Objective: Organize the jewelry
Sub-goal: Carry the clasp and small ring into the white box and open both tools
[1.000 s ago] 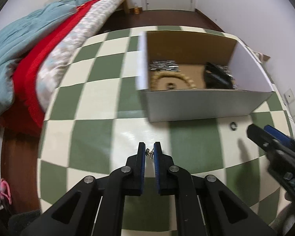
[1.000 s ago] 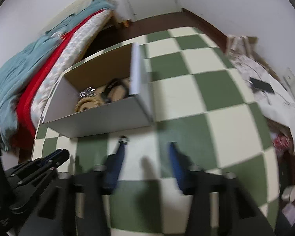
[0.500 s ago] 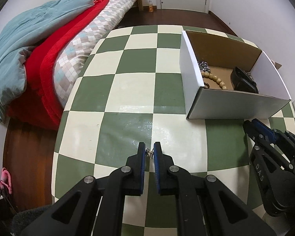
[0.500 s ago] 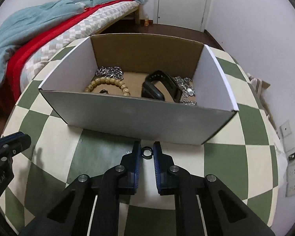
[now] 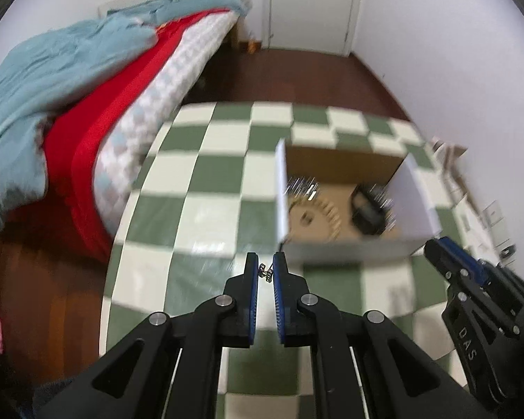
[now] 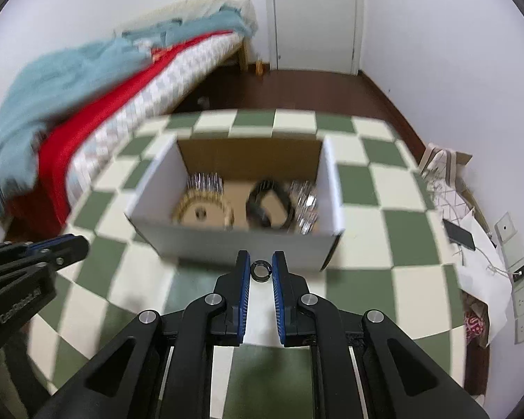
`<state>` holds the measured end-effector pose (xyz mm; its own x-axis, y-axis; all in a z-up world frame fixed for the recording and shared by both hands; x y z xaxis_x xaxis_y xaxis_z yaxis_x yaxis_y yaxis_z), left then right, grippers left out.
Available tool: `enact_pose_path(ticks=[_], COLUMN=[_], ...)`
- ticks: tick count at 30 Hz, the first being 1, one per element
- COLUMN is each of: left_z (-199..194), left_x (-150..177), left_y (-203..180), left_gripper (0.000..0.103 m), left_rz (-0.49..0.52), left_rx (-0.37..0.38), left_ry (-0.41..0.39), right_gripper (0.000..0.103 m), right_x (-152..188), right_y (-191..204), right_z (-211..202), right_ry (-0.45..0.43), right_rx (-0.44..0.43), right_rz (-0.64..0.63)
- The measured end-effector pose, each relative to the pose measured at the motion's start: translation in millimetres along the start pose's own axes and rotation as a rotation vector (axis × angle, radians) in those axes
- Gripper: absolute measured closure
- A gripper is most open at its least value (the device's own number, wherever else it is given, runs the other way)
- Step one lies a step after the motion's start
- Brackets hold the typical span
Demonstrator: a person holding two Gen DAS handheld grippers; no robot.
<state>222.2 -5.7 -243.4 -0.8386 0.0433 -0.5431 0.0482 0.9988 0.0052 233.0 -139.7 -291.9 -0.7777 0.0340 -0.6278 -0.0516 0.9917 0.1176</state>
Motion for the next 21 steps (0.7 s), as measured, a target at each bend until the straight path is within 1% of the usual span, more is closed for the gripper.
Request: enact_pose_path(ticks=[4,6,9,14,18,21], left_z=[1,5,15,36,47,48], left_x=[-38,-51,-66,-77,-79,-81], left_y=[-12,-16,-21,-29,-32,-30], left_gripper=[0.097,0.097,0.097,0.097,0.097,0.095], left_rz=[0.013,0.022,0.041,0.055,0.058,0.045], left_rx=[0.036,0.039,0.048,0.066,0.075,0.066], left_ry=[-0.021,-0.027,-0.021,0.017,0.042,0.046], right_gripper=[0.09,0.09,0.09,0.09,0.089,0.089], right_x=[-38,-55,-74,-90,-92,-89], right_y=[-7,-8,-10,-10,-8,-8], right_z=[-21,-21,-14,7,25,35], right_ry=[-0.042,-0.052,-0.04,0.006,0.055,0.091], right_rx=[-0.031,-0.045,-0.068,-0.102,-0.12,-0.123], right_rz=[0.048,0.062,0.083,0.107,0.11,0.117])
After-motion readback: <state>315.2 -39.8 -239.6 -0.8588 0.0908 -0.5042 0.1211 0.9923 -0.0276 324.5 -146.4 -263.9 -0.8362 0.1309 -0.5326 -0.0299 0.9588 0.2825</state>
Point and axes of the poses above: each gripper's, at about its wrist camera, not at the fingertips, and z roughly the way its jaws point, y to its left, x to its underside, the point moved 10 cm from there along z, roughly the way its jaws point, and after that the axes turned 6 degrees about z, right-handed, at the moved point
